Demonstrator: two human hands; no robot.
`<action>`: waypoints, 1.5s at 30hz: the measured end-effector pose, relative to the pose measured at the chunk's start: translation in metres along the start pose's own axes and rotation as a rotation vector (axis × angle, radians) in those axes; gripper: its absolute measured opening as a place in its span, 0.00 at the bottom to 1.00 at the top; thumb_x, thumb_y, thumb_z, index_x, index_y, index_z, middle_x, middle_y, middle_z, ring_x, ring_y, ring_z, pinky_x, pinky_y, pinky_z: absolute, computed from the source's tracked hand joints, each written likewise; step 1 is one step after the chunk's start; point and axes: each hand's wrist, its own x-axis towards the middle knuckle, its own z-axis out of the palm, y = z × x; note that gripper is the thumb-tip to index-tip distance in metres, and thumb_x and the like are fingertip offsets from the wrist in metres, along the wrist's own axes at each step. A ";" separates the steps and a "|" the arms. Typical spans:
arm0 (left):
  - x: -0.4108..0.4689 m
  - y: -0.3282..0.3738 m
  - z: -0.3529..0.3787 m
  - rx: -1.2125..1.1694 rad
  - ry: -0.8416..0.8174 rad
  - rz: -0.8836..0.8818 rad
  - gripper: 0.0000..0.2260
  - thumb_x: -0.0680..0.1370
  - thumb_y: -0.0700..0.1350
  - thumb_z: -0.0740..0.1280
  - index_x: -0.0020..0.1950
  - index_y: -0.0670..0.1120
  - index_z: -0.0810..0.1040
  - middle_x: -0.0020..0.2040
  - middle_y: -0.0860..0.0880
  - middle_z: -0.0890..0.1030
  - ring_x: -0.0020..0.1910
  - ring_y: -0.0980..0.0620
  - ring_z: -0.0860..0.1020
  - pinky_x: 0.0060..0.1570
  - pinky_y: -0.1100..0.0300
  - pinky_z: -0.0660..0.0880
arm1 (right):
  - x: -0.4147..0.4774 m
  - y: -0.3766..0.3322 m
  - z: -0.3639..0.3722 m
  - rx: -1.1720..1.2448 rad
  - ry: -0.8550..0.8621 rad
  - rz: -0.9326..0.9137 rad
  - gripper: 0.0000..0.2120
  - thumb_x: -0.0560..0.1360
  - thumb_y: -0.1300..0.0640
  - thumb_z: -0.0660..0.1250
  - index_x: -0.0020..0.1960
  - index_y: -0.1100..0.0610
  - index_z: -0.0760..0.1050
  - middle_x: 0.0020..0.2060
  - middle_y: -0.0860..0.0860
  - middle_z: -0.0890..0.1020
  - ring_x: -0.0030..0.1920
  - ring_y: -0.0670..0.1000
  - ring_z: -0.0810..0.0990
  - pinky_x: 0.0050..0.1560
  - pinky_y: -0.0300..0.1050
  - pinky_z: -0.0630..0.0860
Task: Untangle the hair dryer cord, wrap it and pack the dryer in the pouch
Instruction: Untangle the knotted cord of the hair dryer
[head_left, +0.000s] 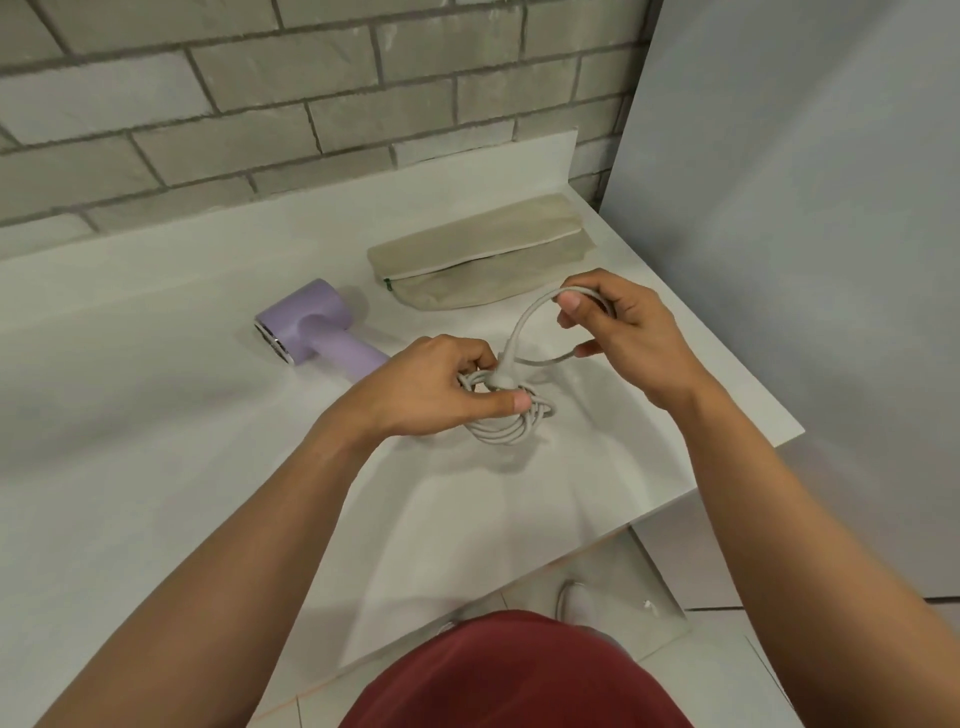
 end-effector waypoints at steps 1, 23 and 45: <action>0.001 0.000 0.001 0.012 0.006 0.009 0.19 0.75 0.62 0.73 0.34 0.52 0.74 0.27 0.55 0.69 0.29 0.56 0.67 0.31 0.61 0.61 | 0.000 0.001 0.000 -0.014 0.020 0.035 0.08 0.83 0.48 0.67 0.55 0.50 0.82 0.46 0.47 0.84 0.52 0.45 0.83 0.47 0.49 0.86; -0.006 -0.017 0.010 -0.162 0.035 0.040 0.01 0.80 0.48 0.72 0.50 0.52 0.82 0.33 0.57 0.76 0.33 0.58 0.72 0.40 0.59 0.69 | 0.012 0.051 -0.044 -0.213 0.248 0.262 0.13 0.85 0.48 0.62 0.50 0.53 0.81 0.38 0.50 0.86 0.29 0.50 0.79 0.34 0.45 0.72; -0.020 -0.016 0.025 -0.157 0.274 0.028 0.10 0.79 0.48 0.73 0.60 0.53 0.84 0.39 0.54 0.81 0.36 0.58 0.78 0.40 0.69 0.71 | -0.027 0.015 0.010 -0.414 0.190 -0.065 0.09 0.84 0.50 0.66 0.56 0.52 0.83 0.45 0.41 0.84 0.46 0.45 0.81 0.47 0.37 0.71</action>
